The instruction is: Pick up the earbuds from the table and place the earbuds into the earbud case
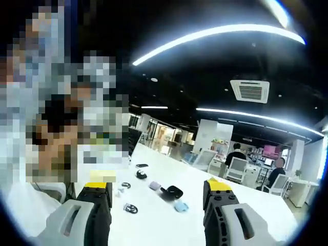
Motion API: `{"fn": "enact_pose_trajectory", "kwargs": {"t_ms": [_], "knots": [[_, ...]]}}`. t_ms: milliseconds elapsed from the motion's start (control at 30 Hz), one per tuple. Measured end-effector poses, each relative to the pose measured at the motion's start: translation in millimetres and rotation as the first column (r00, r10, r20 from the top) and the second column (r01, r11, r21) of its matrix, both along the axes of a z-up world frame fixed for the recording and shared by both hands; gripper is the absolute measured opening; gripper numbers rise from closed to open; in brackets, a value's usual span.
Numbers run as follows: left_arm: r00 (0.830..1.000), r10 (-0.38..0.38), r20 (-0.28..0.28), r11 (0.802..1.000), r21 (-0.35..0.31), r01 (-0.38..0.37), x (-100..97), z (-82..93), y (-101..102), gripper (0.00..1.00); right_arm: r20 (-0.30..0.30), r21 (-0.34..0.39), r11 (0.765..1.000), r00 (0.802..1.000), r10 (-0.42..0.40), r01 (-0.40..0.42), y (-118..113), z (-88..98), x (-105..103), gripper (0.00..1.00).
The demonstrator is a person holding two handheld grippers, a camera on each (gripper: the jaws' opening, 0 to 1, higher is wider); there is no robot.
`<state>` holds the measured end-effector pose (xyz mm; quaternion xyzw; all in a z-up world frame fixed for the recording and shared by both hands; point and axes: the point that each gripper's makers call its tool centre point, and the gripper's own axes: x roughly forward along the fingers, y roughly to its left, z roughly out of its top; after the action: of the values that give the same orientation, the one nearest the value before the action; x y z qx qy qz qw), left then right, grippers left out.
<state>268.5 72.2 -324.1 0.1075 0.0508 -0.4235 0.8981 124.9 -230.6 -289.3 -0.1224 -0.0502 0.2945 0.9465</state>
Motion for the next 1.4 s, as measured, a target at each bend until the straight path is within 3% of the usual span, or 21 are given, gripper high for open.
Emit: {"fn": "enact_pose_trajectory", "kwargs": {"t_ms": [233,367,567,733,867,1033,1200,1333,1400], "knots": [[1.000,-0.012,-0.028,0.994,0.110,0.015,31.4,-16.7,-1.9,0.66,-0.002,-0.002,1.000,1.000,-0.003,0.003,-2.9,-0.3,0.3,0.70],[1.000,-0.007,-0.022,0.971,0.237,0.012,57.6,-34.5,2.7,0.65,0.000,-0.003,1.000,1.000,-0.002,0.002,-3.7,0.4,0.3,0.70],[0.999,-0.013,-0.040,0.959,0.281,0.024,90.0,-51.5,6.0,0.66,-0.010,-0.002,1.000,1.000,0.003,-0.003,-2.5,-2.7,1.1,0.70],[0.999,-0.033,-0.014,0.929,0.368,0.036,116.8,-64.6,7.2,0.61,-0.012,-0.001,1.000,1.000,-0.003,0.003,-6.0,-3.2,3.0,0.70],[0.999,-0.053,-0.002,0.891,0.451,0.049,134.3,-77.8,7.2,0.57,-0.018,-0.004,1.000,1.000,-0.007,0.006,-7.6,-4.8,5.8,0.69],[0.998,-0.067,0.013,0.809,0.585,0.047,154.5,-98.9,9.9,0.52,-0.025,-0.009,1.000,1.000,-0.004,0.004,-7.4,-7.3,8.0,0.69],[0.997,-0.071,-0.005,0.759,0.648,0.057,171.8,-114.7,10.0,0.52,-0.036,-0.010,1.000,0.999,0.001,-0.001,-6.6,-10.5,10.9,0.69],[0.997,-0.079,-0.023,0.695,0.716,0.072,180.8,-128.6,13.3,0.52,-0.041,-0.002,1.000,0.999,0.007,-0.007,-5.8,-12.1,12.8,0.69],[0.995,-0.087,-0.039,0.679,0.729,0.087,183.5,-136.3,12.4,0.52,-0.048,-0.005,1.000,0.999,0.012,-0.012,-4.7,-13.9,13.8,0.69]]}}
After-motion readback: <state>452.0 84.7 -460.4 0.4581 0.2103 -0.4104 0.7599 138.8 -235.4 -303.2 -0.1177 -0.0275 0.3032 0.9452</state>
